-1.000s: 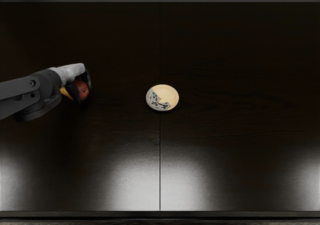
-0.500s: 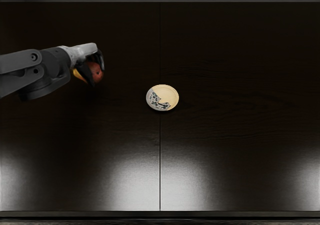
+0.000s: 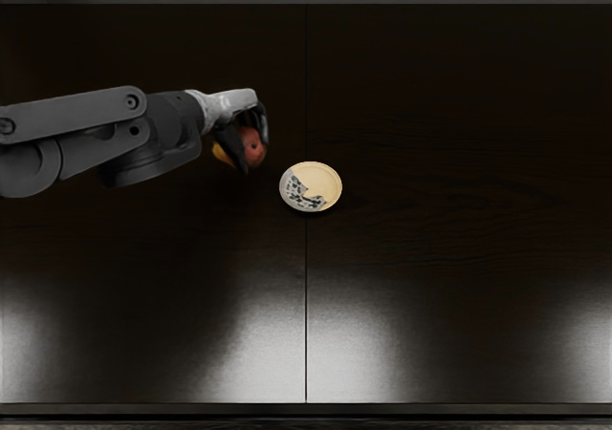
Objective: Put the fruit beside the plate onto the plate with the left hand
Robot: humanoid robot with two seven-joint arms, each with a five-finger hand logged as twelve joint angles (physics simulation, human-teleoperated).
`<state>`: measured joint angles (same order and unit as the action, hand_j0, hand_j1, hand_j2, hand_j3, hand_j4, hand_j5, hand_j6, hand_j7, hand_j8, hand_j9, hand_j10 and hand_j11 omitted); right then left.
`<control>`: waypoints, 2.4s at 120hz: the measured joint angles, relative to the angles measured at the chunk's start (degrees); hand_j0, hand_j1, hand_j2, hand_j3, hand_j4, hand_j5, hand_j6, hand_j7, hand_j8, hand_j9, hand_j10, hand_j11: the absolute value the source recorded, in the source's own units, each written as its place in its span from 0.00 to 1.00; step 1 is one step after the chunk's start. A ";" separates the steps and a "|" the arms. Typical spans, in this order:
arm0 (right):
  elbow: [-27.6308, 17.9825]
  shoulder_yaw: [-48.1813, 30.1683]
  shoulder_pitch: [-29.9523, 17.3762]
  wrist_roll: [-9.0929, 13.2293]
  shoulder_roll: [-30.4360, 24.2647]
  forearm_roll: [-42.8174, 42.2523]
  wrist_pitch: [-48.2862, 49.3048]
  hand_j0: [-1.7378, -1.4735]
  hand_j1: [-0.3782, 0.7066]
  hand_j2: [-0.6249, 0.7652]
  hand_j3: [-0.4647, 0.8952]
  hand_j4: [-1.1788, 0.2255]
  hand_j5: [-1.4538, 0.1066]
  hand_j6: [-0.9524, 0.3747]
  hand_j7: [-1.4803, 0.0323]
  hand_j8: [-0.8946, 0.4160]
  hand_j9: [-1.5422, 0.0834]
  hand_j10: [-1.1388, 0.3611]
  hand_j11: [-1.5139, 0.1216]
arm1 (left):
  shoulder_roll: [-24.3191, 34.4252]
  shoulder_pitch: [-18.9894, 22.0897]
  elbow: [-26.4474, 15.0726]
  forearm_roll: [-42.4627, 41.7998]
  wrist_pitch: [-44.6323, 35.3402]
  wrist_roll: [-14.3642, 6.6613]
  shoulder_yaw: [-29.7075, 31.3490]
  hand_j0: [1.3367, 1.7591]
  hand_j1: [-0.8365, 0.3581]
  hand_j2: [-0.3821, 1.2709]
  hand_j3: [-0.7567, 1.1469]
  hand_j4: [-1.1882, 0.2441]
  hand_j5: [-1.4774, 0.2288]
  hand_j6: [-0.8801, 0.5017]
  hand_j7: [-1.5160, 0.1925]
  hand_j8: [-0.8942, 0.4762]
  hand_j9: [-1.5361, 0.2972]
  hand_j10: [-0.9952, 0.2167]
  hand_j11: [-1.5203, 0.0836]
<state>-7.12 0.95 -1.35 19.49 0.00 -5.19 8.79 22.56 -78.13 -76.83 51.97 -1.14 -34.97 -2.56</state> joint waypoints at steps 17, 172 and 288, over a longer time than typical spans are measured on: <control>0.00 0.01 -0.01 -0.10 0.00 0.00 0.00 0.30 0.03 0.45 0.34 0.84 0.93 0.72 0.98 0.68 0.95 0.76 0.93 | -2.82 -0.44 1.89 -0.53 -0.05 0.01 -0.06 0.74 0.48 0.45 0.40 0.35 0.20 0.42 0.27 0.48 0.28 0.54 0.30; 0.00 0.02 0.01 -0.33 0.00 0.00 0.00 0.30 0.03 0.45 0.34 0.84 0.93 0.72 0.98 0.68 0.95 0.76 0.93 | -15.26 -2.93 12.88 -3.01 -0.14 -0.03 0.70 0.75 0.38 0.71 0.40 0.30 0.21 0.34 0.25 0.41 0.26 0.35 0.29; 0.00 0.02 0.01 -0.33 0.00 0.00 0.00 0.30 0.03 0.45 0.34 0.84 0.93 0.72 0.98 0.68 0.95 0.76 0.93 | -16.96 -3.16 15.55 -6.99 -5.34 -0.03 -1.99 0.76 0.90 0.26 0.40 0.76 0.79 0.57 0.81 0.59 0.77 0.74 0.87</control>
<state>-7.12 0.96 -1.34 19.16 0.00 -5.18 8.79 5.60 -81.30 -61.29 44.98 -6.48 -35.00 -4.55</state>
